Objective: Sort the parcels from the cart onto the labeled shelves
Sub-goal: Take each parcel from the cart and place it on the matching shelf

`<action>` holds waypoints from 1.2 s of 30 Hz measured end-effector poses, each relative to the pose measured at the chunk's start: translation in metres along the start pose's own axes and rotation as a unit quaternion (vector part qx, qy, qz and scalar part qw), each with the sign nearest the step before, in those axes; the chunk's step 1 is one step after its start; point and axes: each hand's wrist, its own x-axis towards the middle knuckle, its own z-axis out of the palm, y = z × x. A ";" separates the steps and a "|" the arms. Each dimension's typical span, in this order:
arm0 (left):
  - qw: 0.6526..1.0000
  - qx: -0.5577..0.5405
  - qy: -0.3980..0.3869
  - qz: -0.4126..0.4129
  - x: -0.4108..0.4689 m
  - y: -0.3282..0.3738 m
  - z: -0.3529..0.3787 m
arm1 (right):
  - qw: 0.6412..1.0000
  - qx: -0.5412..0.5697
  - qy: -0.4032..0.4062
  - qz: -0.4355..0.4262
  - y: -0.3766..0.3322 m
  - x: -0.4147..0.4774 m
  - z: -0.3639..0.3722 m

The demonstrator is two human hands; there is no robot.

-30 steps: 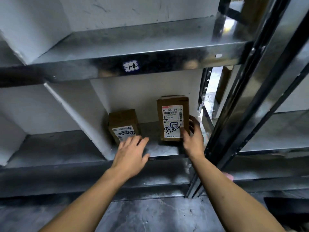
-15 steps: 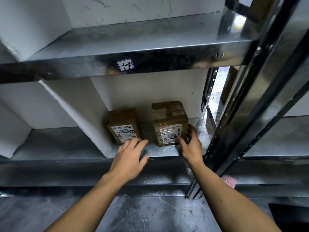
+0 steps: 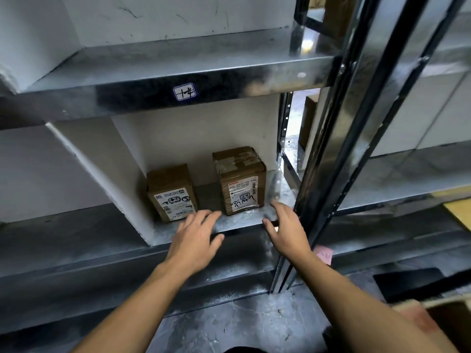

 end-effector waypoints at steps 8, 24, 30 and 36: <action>0.991 0.011 -0.041 0.127 -0.012 0.003 0.006 | 0.969 -0.246 0.009 0.021 -0.013 -0.088 -0.013; 0.892 -0.014 -0.117 0.436 -0.080 0.106 0.046 | 0.899 -0.299 0.052 0.316 -0.028 -0.301 -0.047; 0.841 -0.017 -0.137 0.523 -0.116 0.176 0.062 | 0.858 -0.302 0.084 0.406 -0.012 -0.375 -0.063; 0.816 -0.023 -0.147 0.559 -0.153 0.229 0.076 | 0.841 -0.276 0.094 0.457 0.012 -0.419 -0.076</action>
